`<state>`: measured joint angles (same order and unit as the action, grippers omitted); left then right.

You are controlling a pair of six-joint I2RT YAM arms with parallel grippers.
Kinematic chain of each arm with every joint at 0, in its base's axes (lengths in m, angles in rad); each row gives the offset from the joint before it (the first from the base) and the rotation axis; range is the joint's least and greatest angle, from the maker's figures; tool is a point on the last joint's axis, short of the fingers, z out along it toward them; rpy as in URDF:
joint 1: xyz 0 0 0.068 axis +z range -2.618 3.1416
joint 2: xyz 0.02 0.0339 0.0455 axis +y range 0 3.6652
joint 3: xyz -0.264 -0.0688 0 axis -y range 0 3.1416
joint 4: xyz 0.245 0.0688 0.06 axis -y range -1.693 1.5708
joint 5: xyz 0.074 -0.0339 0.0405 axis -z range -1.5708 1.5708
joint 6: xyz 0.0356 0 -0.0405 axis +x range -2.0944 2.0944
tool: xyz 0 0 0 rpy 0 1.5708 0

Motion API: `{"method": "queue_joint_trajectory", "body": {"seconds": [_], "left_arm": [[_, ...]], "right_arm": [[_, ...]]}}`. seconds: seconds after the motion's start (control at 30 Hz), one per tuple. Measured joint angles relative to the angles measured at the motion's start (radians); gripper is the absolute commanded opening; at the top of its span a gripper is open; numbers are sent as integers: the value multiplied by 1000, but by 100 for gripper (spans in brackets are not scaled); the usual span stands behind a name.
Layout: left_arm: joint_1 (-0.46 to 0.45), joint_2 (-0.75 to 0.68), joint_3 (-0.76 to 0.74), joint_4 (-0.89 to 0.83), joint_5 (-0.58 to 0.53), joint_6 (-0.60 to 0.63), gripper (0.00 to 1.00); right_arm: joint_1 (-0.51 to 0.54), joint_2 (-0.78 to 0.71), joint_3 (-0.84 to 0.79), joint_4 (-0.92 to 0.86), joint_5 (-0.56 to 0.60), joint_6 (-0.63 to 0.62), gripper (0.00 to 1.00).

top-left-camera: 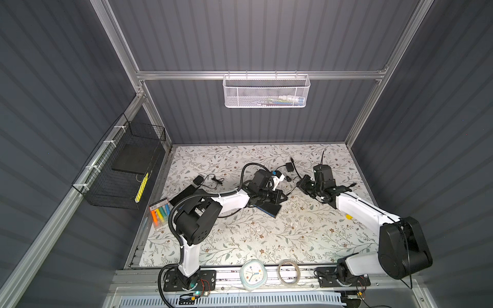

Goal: Insert the plug into the switch port

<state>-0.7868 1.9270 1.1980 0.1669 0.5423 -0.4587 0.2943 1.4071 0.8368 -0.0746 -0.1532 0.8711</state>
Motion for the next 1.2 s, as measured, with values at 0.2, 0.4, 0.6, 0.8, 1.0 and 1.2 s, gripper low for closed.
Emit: {"method": "queue_joint_trajectory", "body": {"seconds": [0.2, 0.4, 0.6, 0.8, 1.0, 1.2], "left_arm": [[9, 0, 11, -33, 34, 26, 0], [93, 0, 116, -277, 140, 201, 0], [164, 0, 256, -537, 235, 401, 0], [167, 0, 321, -780, 283, 561, 0], [167, 0, 354, -924, 285, 649, 0], [167, 0, 365, -981, 275, 685, 0]], "right_arm": [[0, 23, 56, -126, 6, -148, 30], [3, 40, 213, -357, 170, -475, 36], [30, -103, 161, -329, 242, -780, 44], [57, -145, 124, -277, 19, -1052, 41], [143, -100, 107, -270, -121, -1220, 42], [212, -90, 100, -269, -207, -1329, 41]]}}
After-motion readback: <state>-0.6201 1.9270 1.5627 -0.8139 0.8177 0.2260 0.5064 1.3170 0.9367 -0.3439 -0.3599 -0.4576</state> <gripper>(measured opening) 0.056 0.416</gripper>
